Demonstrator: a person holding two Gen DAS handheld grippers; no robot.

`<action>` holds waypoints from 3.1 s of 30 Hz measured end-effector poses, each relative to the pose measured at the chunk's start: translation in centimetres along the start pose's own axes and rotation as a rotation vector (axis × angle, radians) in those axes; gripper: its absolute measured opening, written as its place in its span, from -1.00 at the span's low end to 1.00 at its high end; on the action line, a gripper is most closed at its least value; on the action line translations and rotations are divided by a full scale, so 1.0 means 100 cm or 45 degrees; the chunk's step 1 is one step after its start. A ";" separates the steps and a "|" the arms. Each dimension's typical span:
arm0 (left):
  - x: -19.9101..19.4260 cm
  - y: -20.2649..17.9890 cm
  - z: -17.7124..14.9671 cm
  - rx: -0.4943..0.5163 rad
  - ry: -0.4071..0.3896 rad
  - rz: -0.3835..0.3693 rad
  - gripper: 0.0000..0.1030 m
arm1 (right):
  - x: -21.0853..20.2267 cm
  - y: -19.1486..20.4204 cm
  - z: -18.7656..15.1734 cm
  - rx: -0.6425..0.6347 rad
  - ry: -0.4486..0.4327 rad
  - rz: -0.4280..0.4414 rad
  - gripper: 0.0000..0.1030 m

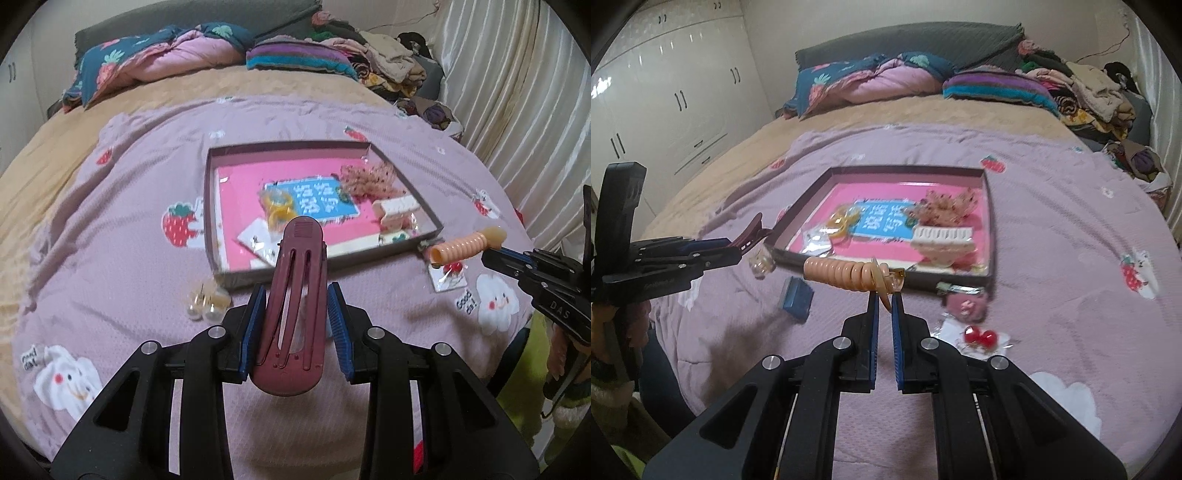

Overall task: Organize jewelry
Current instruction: 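Carry the maroon clip and peach coil into the box and release both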

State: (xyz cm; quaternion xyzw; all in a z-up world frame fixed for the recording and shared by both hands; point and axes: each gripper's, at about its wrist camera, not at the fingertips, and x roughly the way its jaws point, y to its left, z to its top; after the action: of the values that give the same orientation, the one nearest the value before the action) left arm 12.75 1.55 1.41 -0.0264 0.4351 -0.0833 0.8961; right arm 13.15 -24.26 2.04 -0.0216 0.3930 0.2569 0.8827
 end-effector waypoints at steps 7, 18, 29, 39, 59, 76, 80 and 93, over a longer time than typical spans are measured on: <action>-0.004 -0.007 0.026 0.023 -0.043 -0.002 -0.49 | -0.014 -0.014 0.014 0.009 -0.056 -0.039 -0.87; 0.005 -0.019 0.060 0.055 -0.072 -0.018 -0.49 | -0.024 -0.036 0.040 0.026 -0.128 -0.086 -0.87; 0.029 -0.032 0.081 0.087 -0.045 -0.039 -0.49 | -0.017 -0.055 0.062 0.025 -0.150 -0.120 -0.87; 0.062 -0.040 0.084 0.081 0.010 -0.061 -0.49 | 0.010 -0.070 0.078 0.033 -0.122 -0.135 -0.87; 0.122 -0.042 0.077 0.060 0.135 -0.081 -0.49 | 0.097 -0.082 0.090 -0.021 0.034 -0.154 -0.87; 0.149 -0.032 0.067 0.051 0.198 -0.084 -0.49 | 0.134 -0.082 0.084 -0.051 0.128 -0.154 -0.87; 0.152 -0.033 0.065 0.061 0.204 -0.086 -0.49 | 0.136 -0.082 0.082 -0.034 0.152 -0.150 -0.86; 0.143 -0.029 0.062 0.056 0.195 -0.080 -0.45 | 0.105 -0.092 0.081 0.079 0.086 -0.149 0.02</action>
State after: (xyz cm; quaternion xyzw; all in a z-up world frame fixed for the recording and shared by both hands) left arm 25.91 -3.89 -5.52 -0.0140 0.4994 -0.1228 0.8575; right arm 28.82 -25.69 -1.29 -0.0258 0.4284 0.1917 0.8826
